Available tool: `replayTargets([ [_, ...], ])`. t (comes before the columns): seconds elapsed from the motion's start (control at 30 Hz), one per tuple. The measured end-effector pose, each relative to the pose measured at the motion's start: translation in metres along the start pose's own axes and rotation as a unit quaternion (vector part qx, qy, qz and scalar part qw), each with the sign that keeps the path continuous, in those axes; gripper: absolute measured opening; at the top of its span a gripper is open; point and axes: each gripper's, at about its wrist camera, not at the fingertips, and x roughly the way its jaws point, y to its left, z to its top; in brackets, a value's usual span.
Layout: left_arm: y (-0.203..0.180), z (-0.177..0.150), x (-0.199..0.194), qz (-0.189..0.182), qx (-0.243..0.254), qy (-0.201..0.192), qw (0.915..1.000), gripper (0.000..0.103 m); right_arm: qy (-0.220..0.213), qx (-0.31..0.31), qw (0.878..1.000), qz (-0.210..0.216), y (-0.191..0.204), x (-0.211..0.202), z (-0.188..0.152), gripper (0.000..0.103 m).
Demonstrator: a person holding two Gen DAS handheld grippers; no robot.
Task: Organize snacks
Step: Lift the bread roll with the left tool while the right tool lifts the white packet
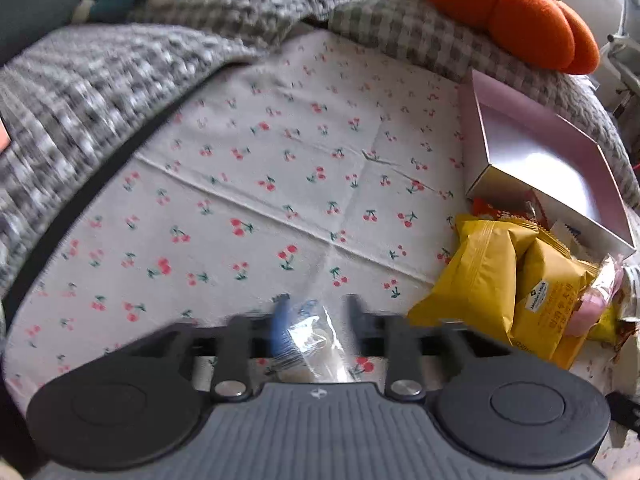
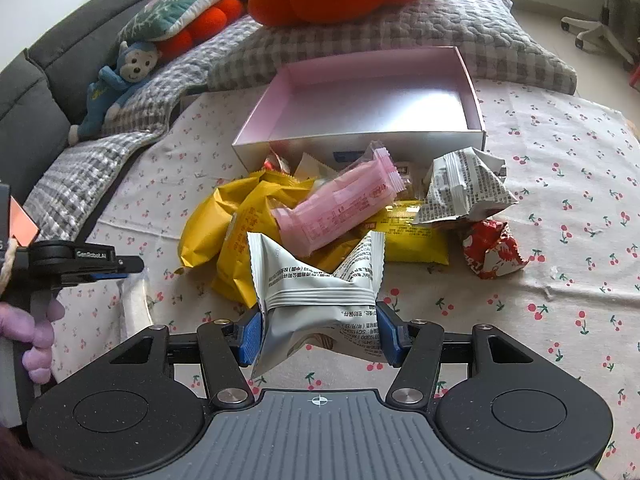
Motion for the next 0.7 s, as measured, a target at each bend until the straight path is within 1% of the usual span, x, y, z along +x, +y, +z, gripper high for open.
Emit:
replayTargets([
  [0.03,-0.001,-0.001,-0.003,0.003,0.001,-0.001,1.0000,0.068,0.000,0.000,1.000,0.000,0.000,0.000,0.000,0.057],
  [0.07,-0.003,-0.003,-0.005,0.006,0.003,-0.001,1.0000,0.072,-0.001,-0.001,1.000,0.001,0.001,0.000,0.000,0.057],
  [0.13,-0.007,-0.008,-0.006,0.009,0.006,0.007,0.9999,0.073,0.000,-0.003,1.000,0.002,0.002,-0.001,0.000,0.057],
  [0.23,-0.012,-0.018,-0.001,0.006,0.006,0.036,0.9993,0.072,0.002,-0.007,1.000,0.003,0.005,-0.001,0.000,0.057],
  [0.3,-0.014,-0.024,0.006,0.006,0.005,0.058,0.9983,0.067,0.006,-0.009,1.000,0.001,0.006,0.000,-0.001,0.057],
  [0.33,-0.014,-0.027,0.009,0.004,0.001,0.071,0.9974,0.061,0.007,-0.009,1.000,0.000,0.006,0.001,-0.002,0.057],
  [0.37,-0.014,-0.030,0.011,0.002,-0.001,0.077,0.9971,0.059,0.009,-0.009,1.000,-0.002,0.006,0.002,-0.002,0.057],
  [0.4,-0.014,-0.031,0.008,0.003,0.002,0.066,0.9978,0.057,0.011,-0.010,1.000,-0.005,0.006,0.003,-0.002,0.057],
  [0.47,-0.013,-0.031,0.006,0.002,-0.002,0.061,0.9981,0.036,0.015,-0.009,1.000,-0.008,0.005,0.005,-0.002,0.057],
  [0.5,-0.011,-0.031,0.005,-0.007,-0.010,0.054,0.9985,0.032,0.016,-0.008,1.000,-0.009,0.005,0.006,-0.002,0.057],
  [0.53,-0.009,-0.030,0.004,-0.018,-0.017,0.052,0.9983,0.028,0.016,-0.008,1.000,-0.010,0.005,0.006,-0.002,0.057],
  [0.6,-0.006,-0.028,0.002,-0.029,-0.027,0.049,0.9980,0.025,0.015,-0.009,1.000,-0.012,0.006,0.006,-0.002,0.057],
  [0.63,-0.006,-0.027,0.000,-0.034,-0.029,0.043,0.9981,0.021,0.014,-0.009,1.000,-0.012,0.006,0.005,-0.001,0.057],
  [0.7,-0.006,-0.027,-0.003,-0.041,-0.027,0.031,0.9983,0.019,0.012,-0.009,1.000,-0.012,0.006,0.004,0.001,0.057],
])
